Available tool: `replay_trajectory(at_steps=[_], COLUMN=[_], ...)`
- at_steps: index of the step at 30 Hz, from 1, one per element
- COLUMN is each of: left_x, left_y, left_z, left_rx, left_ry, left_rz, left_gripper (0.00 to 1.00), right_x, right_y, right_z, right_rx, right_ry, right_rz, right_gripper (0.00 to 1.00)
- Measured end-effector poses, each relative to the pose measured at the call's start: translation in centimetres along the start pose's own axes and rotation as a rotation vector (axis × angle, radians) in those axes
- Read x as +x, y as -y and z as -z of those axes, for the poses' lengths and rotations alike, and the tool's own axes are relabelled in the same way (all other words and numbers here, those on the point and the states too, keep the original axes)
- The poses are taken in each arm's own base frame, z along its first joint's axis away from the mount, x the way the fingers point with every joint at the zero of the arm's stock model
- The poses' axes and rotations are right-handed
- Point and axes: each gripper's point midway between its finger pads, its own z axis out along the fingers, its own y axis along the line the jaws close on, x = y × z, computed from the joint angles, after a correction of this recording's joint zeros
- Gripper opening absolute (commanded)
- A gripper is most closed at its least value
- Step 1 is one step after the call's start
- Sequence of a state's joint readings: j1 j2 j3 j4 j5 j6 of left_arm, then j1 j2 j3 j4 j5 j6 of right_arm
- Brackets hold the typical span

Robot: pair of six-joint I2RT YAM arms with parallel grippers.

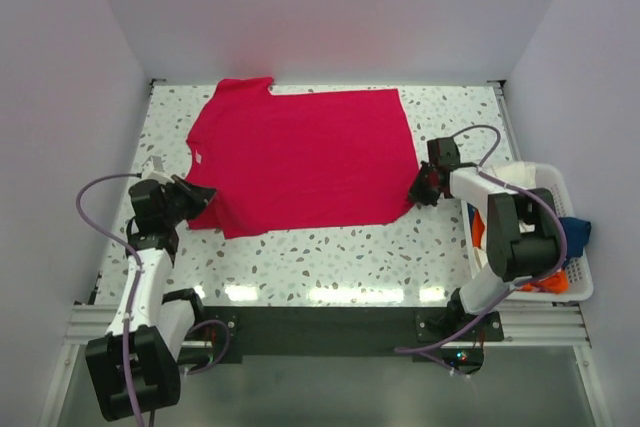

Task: Fold and stack the t-shirts
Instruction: Flatten the tshirt out, then fold the tshirt

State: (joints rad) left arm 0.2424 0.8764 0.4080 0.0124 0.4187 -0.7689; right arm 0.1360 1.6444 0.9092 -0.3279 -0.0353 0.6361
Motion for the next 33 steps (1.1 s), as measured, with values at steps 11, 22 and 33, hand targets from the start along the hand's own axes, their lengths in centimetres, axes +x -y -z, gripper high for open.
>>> replay_trajectory(at_steps=[11, 22, 33], left_x=[2.0, 2.6, -1.4], left_y=[-3.0, -4.7, -3.2], left_z=[2.0, -0.1, -3.2], left_rx=[-0.16, -0.229, -0.215], left_ry=[-0.025, -0.114, -0.083], left_rz=[0.018, 0.063, 0.053], left_gripper=[0.01, 0.0, 0.0], right_x=[1.3, -0.7, -4.4], right_y=[2.0, 0.5, -2.3], right_z=[0.7, 1.6, 1.6], right_rx=[0.019, -0.003, -0.042], right_ry=[0.019, 0.044, 0.087], right_rz=[-0.028, -0.027, -0.025], right_gripper=[0.0, 0.0, 0.0])
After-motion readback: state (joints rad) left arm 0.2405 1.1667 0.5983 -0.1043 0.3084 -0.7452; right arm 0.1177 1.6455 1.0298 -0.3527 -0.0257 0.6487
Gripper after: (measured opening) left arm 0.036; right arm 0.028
